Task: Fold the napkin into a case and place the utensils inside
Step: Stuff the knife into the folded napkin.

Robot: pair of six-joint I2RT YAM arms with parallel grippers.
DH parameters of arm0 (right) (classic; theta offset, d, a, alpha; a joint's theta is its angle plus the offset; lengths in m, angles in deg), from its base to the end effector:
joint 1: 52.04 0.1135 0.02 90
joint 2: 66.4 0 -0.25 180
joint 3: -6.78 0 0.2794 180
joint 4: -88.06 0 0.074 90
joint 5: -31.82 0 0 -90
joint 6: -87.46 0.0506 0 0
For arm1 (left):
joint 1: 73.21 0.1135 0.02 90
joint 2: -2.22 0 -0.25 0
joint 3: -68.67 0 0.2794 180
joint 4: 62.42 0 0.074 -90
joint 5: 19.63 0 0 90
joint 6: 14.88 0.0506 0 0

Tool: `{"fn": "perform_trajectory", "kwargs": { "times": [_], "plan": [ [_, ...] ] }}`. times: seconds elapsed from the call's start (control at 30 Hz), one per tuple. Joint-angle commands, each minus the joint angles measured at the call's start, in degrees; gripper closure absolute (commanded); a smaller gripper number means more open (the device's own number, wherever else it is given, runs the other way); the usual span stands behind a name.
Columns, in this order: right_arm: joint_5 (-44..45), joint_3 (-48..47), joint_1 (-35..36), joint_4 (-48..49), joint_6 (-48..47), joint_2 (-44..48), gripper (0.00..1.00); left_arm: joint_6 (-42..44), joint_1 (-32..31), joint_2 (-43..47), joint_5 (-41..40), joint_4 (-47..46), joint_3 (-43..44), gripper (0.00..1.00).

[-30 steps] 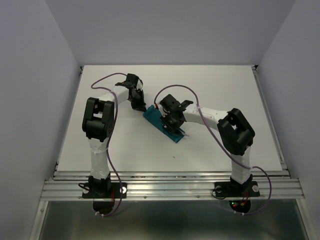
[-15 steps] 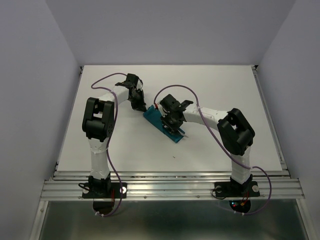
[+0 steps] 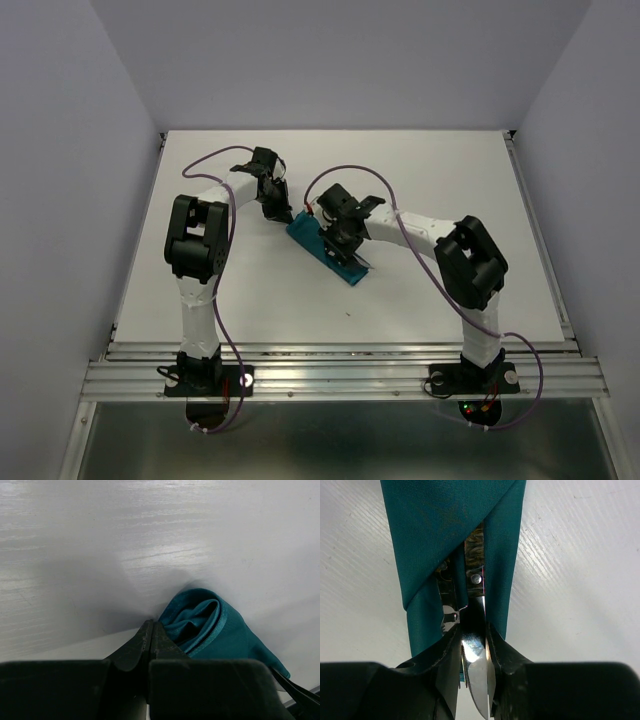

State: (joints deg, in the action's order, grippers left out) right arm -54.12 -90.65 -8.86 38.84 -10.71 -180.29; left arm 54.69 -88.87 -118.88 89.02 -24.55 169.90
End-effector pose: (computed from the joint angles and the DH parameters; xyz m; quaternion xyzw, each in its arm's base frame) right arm 0.3236 0.2988 0.1495 -0.4166 0.8837 0.0303 0.2112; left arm 0.4549 -0.1443 0.1295 0.0055 0.9490 -0.2329 0.2124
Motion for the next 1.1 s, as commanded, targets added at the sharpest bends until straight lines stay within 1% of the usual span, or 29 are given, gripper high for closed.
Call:
{"fn": "perform_trajectory", "kwargs": {
  "times": [0.0, 0.73, 0.83, 0.9, 1.07],
  "plan": [
    [0.34, -3.03, -0.29, 0.08, -1.06, -0.9, 0.76, 0.47, -0.25, 0.34, 1.03, 0.19, -0.16, 0.96],
    [1.48, -7.43, -0.29, 1.48, -0.63, -4.15, 0.76, 0.82, -0.6, 0.34, 1.03, 0.37, 0.11, 0.96],
    [2.27, -7.08, -0.29, 2.54, -0.62, -4.06, 0.77, 0.83, -0.6, 0.25, 1.12, 0.37, 0.11, 0.96],
    [2.62, -5.59, -0.29, 4.91, -0.89, -3.71, 0.77, 0.83, -0.6, 0.34, 1.12, 0.37, 0.11, 0.96],
    [2.89, -5.23, -0.29, 5.44, -0.71, -3.97, 0.76, 1.0, -0.6, 0.42, 1.12, 0.36, 0.02, 0.96]
  ]
}}
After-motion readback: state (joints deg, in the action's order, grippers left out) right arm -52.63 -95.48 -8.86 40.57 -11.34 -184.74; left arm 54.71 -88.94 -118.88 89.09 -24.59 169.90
